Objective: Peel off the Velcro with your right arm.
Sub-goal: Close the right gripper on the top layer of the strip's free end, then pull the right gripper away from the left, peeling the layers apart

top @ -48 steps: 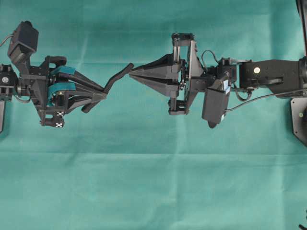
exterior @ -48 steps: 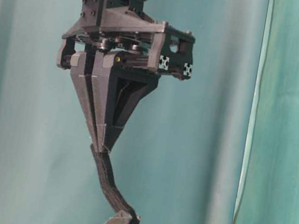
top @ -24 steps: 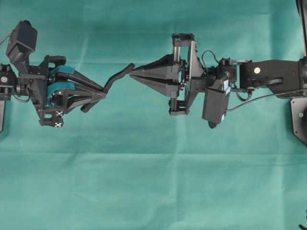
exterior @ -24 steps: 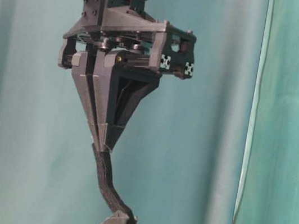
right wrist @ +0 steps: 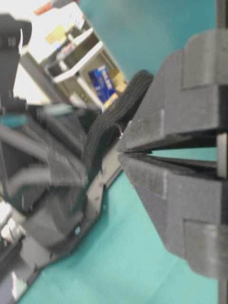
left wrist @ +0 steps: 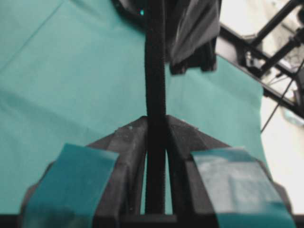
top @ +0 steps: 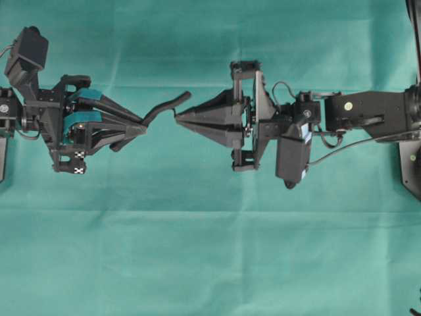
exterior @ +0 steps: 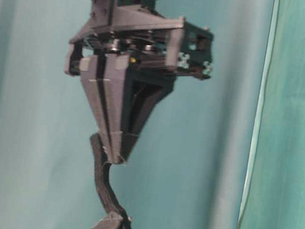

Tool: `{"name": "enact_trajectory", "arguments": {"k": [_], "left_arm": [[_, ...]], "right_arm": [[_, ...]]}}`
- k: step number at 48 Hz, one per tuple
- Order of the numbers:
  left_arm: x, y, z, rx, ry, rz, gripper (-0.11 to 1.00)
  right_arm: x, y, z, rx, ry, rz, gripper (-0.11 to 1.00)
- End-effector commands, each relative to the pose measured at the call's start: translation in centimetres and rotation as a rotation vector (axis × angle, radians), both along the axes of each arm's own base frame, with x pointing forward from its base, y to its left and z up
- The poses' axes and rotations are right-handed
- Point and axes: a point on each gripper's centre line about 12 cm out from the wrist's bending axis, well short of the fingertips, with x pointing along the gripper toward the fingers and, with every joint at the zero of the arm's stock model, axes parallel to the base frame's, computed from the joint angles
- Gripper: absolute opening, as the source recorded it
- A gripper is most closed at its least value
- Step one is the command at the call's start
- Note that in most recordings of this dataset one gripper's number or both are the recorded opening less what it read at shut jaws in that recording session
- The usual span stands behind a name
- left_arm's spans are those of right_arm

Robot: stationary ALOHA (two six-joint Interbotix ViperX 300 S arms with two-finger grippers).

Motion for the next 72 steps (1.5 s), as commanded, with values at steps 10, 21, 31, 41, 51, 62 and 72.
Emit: {"name": "enact_trajectory", "arguments": {"k": [10, 21, 31, 41, 51, 62, 72], "left_arm": [[0.1, 0.1, 0.9, 0.004, -0.034, 0.002, 0.1], [0.1, 0.1, 0.9, 0.006, -0.037, 0.002, 0.1], [0.1, 0.1, 0.9, 0.006, -0.037, 0.004, 0.1], [0.1, 0.3, 1.0, 0.006, -0.041, 0.009, 0.1], [0.1, 0.3, 1.0, 0.007, -0.052, 0.009, 0.1], [0.2, 0.3, 1.1, 0.007, -0.057, 0.011, 0.1], [0.2, 0.3, 1.2, 0.007, -0.066, 0.011, 0.1]], "right_arm": [[0.8, 0.3, 0.8, 0.003, -0.027, 0.01, -0.09], [1.2, 0.7, 0.5, 0.005, -0.023, 0.019, -0.09], [1.7, 1.2, 0.2, 0.005, -0.016, 0.031, -0.09], [2.1, 1.8, 0.2, 0.005, -0.02, 0.047, -0.09], [2.5, 2.3, -0.2, 0.005, 0.0, 0.057, -0.09], [3.0, 2.9, -0.7, 0.003, 0.025, 0.067, -0.09], [3.5, 3.2, -1.1, 0.0, 0.046, 0.073, -0.09]]}}
